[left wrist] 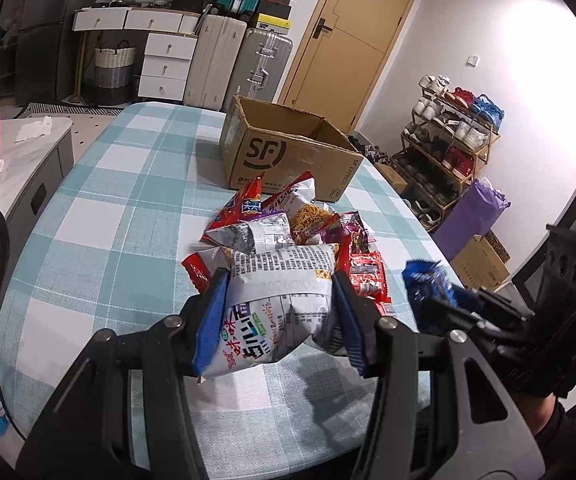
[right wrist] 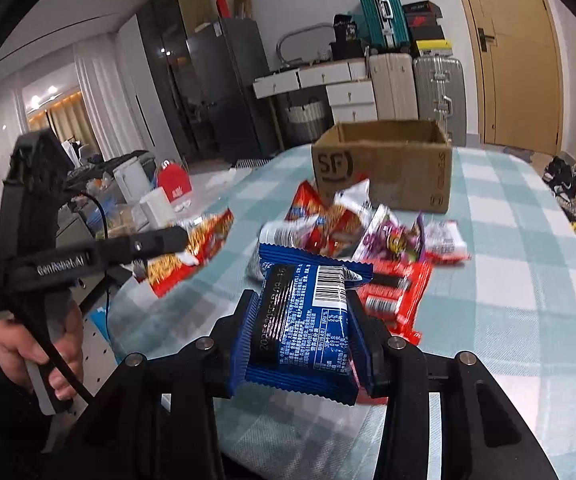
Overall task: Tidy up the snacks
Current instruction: 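Lift the white snack bag with the left tool while the right tool grasps the blue biscuit pack, then carry the white bag and blue pack over the SF box with both tools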
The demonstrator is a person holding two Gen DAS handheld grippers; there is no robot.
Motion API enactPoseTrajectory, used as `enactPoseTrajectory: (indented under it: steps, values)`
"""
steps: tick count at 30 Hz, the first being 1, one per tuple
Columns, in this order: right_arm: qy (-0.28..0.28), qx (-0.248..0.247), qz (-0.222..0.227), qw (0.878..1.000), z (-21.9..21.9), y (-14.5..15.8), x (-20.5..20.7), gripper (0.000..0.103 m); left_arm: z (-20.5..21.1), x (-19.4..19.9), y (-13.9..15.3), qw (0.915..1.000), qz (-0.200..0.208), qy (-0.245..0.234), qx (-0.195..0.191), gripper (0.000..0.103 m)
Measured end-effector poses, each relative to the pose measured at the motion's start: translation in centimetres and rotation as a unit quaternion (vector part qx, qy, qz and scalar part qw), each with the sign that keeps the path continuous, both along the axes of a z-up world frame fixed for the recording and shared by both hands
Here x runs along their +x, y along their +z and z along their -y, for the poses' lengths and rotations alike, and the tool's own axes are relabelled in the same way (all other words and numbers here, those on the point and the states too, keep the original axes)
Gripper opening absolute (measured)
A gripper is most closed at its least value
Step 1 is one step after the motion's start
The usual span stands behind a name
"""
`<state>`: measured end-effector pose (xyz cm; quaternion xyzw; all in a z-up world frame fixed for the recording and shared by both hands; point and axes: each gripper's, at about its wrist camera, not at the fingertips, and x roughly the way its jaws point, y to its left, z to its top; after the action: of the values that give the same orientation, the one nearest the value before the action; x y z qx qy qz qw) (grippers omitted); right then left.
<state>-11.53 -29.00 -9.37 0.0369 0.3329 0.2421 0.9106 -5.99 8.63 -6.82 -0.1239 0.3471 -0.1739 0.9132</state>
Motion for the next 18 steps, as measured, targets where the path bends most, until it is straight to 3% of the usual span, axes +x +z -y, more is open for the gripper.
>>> enactPoseTrajectory:
  steps: [7,12,18]
  values:
    - [-0.011,0.025,0.030,0.999,1.5,3.1,-0.4,0.043,1.0,0.7,1.9,0.9998,0.003,-0.016,0.015,0.048]
    - [-0.010,0.046,0.060,0.997,2.7,6.1,-0.6,0.043,1.0,1.7,3.6,0.9998,0.003,-0.018,0.001,0.048]
    - [0.021,0.135,0.050,0.989,4.6,9.9,1.1,0.043,2.1,2.0,6.7,0.9985,0.029,-0.006,0.046,0.049]
